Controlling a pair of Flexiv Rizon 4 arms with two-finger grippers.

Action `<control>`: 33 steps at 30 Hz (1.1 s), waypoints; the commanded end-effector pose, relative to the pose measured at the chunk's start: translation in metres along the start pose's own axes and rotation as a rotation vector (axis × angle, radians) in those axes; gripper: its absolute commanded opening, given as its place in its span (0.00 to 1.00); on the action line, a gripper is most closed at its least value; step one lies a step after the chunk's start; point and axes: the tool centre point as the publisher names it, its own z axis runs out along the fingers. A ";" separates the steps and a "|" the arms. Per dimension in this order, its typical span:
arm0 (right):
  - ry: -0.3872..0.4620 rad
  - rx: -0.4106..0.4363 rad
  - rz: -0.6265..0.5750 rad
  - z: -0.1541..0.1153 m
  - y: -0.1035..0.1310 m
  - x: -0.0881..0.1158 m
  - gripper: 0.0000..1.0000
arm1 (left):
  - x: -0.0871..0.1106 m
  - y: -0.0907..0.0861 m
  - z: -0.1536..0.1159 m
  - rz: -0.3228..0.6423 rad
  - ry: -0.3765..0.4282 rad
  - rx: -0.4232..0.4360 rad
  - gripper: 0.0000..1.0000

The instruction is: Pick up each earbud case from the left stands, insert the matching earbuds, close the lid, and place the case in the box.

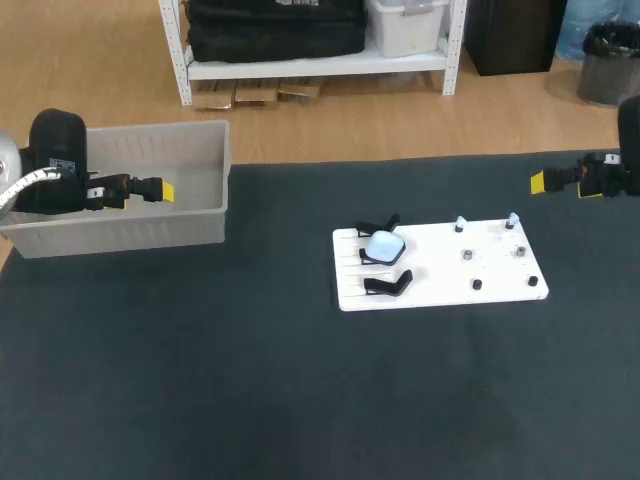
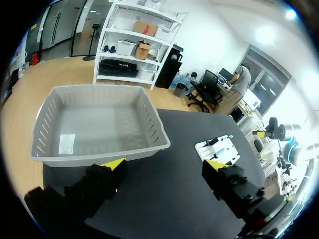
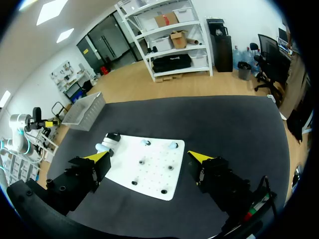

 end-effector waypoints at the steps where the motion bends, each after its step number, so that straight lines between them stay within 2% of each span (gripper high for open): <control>1: 0.001 -0.002 -0.001 0.000 -0.001 0.000 1.00 | -0.001 -0.001 -0.001 -0.002 0.005 -0.006 1.00; 18: 0.001 -0.002 -0.001 0.000 -0.001 0.000 1.00 | -0.001 -0.001 -0.001 -0.002 0.005 -0.006 1.00; 21: 0.001 -0.002 -0.001 0.000 -0.001 0.000 1.00 | -0.002 -0.007 0.001 0.036 0.004 0.023 1.00; 33: 0.001 -0.002 -0.001 0.000 -0.001 0.000 1.00 | -0.014 -0.054 0.029 0.454 0.011 0.233 1.00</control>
